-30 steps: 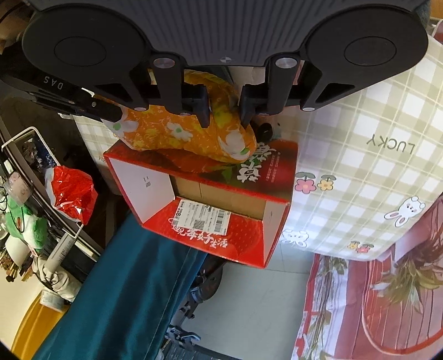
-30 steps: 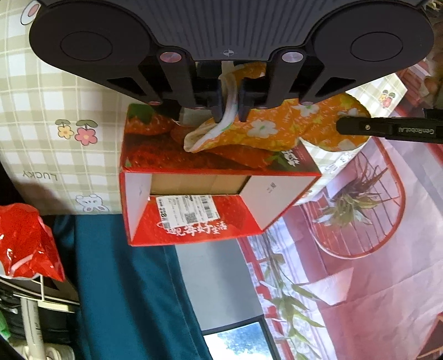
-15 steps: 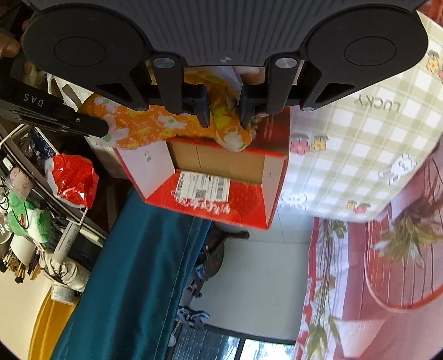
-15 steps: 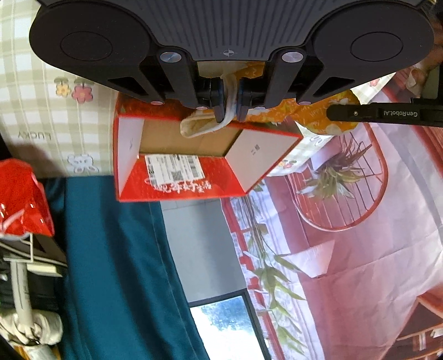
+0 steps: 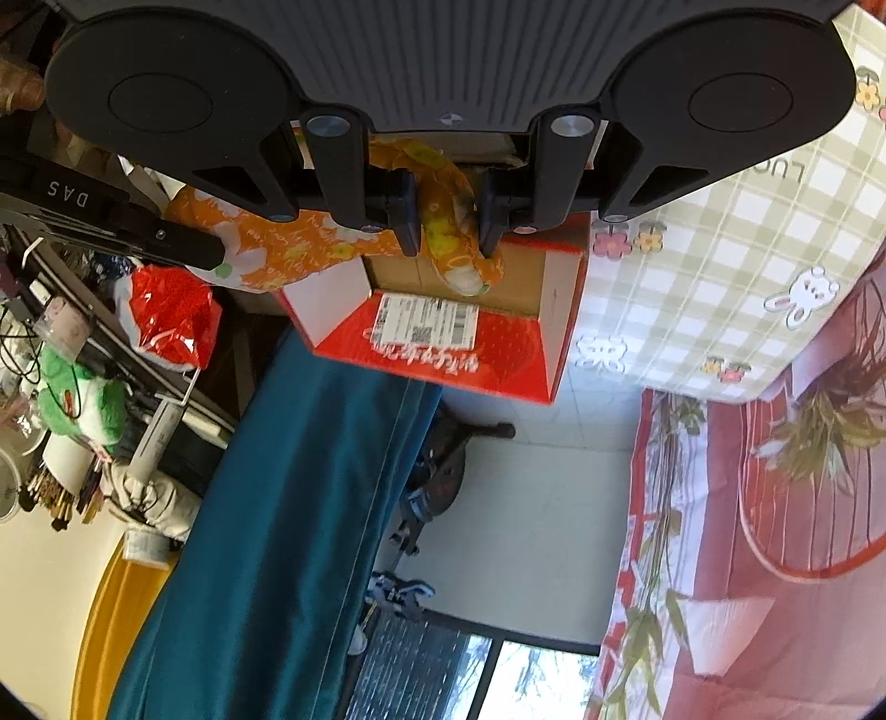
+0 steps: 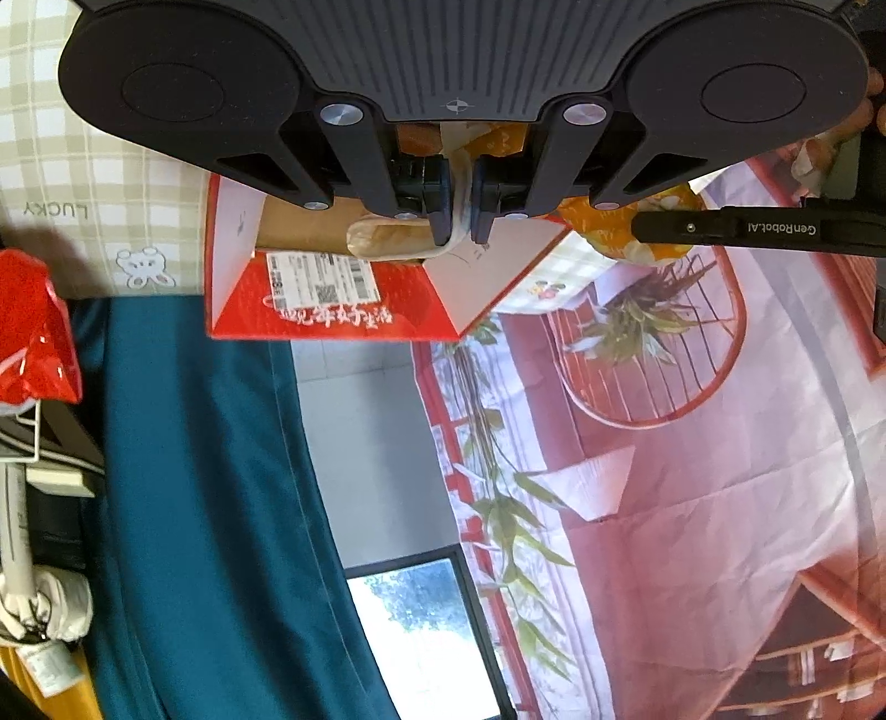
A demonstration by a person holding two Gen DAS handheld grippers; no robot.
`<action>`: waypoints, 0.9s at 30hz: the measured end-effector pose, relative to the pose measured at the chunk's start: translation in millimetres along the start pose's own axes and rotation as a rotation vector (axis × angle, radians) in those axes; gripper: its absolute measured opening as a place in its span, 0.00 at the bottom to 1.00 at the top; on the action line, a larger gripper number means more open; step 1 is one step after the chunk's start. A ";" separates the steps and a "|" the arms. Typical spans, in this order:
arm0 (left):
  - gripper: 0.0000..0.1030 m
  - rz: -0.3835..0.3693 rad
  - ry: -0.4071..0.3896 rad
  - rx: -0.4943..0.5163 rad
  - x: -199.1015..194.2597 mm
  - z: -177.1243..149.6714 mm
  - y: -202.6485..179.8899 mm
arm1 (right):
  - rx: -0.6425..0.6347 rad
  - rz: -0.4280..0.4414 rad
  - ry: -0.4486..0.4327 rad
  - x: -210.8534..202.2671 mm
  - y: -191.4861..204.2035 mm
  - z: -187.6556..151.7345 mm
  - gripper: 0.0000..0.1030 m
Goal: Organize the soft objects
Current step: 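Lift the orange cloth into the red box and open both grippers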
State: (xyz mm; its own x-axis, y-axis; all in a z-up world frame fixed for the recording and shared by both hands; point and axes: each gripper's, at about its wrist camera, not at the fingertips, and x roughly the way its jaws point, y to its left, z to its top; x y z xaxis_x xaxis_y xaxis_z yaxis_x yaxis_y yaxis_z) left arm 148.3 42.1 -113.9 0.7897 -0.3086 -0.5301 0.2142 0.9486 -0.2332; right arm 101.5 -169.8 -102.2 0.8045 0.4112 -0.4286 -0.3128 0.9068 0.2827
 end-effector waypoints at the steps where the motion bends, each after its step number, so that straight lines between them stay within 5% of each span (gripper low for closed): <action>1: 0.21 -0.002 -0.009 0.003 -1.4 2.3 -0.9 | -0.004 0.002 -0.006 -0.9 0.5 1.8 0.06; 8: 0.21 -0.007 -0.056 0.045 3.7 22.8 -9.0 | -0.035 -0.001 -0.044 -3.1 0.4 17.2 0.06; 15: 0.21 0.051 -0.086 0.134 55.8 48.1 -14.6 | -0.093 -0.045 -0.024 35.6 -15.3 35.2 0.06; 27: 0.21 0.110 0.121 0.075 174.7 57.1 12.6 | -0.110 -0.139 0.146 150.6 -67.6 35.3 0.06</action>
State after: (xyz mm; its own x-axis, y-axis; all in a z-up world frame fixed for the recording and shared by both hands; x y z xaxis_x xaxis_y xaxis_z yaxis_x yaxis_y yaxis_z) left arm 321.7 4.1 -162.9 0.7368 -0.2045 -0.6445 0.1758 0.9783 -0.1093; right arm 261.7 -172.5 -155.5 0.7650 0.2833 -0.5784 -0.2637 0.9571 0.1201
